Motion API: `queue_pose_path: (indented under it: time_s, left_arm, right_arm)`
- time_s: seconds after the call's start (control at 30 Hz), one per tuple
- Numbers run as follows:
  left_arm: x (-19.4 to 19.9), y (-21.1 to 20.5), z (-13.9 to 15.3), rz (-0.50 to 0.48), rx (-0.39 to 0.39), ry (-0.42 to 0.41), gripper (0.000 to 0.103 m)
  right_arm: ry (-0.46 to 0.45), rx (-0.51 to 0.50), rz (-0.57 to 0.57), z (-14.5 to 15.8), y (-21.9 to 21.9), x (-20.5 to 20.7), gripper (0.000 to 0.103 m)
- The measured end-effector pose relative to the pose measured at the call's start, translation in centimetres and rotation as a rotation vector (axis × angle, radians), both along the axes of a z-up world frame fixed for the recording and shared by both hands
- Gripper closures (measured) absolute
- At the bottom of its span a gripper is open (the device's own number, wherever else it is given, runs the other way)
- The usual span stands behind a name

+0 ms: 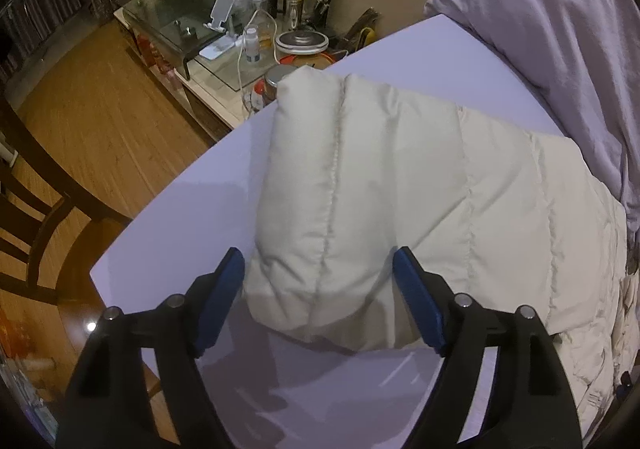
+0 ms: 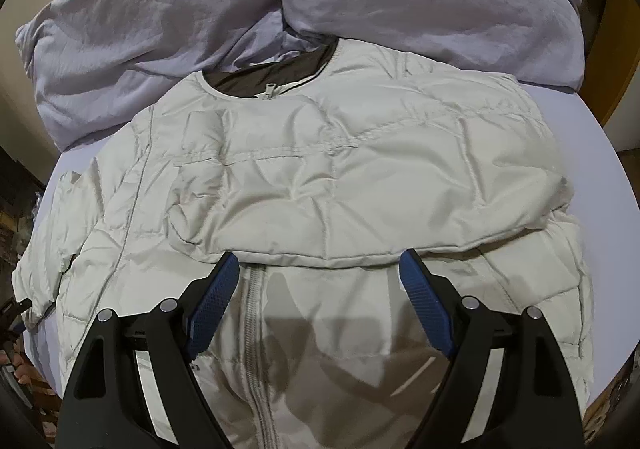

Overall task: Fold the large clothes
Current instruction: 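Grasp the other sleeve cuff with the left gripper and lift it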

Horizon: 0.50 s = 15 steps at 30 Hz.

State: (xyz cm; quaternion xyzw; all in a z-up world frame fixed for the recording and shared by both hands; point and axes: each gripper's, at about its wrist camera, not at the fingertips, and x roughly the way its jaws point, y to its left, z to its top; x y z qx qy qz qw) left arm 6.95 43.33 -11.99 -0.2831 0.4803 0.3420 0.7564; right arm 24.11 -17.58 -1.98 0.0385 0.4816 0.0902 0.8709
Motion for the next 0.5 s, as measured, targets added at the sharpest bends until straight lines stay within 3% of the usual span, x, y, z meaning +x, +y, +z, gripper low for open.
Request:
queue_pose_path:
  time_s: [0.1,0.17,0.23,0.3,0.5]
  left_arm:
    - [0.6,-0.8,-0.2,-0.005,0.024,0.016,0.027]
    - [0.9,-1.1,-0.1,-0.006,0.034,0.011,0.039]
    - [1.1,-1.3,0.2,-0.013,0.017,-0.020,0.069]
    - [1.3,-1.5,0.5,-0.012,-0.004,-0.039,0.080]
    - [2.9,-3.2,2.9,-0.022,0.025,-0.079,0.087]
  right_arm:
    - [0.004,-0.002,0.002,-0.1,-0.3,-0.2,0.019]
    - [0.002,-0.005,0.008,-0.1,-0.4,-0.4,0.019]
    - [-0.001,-0.004,0.012,0.0,-0.5,-0.6,0.019]
    - [-0.003,-0.004,0.013,0.0,-0.8,-0.8,0.019]
    - [-0.009,0.005,0.009,0.3,-2.2,-1.3,0.019]
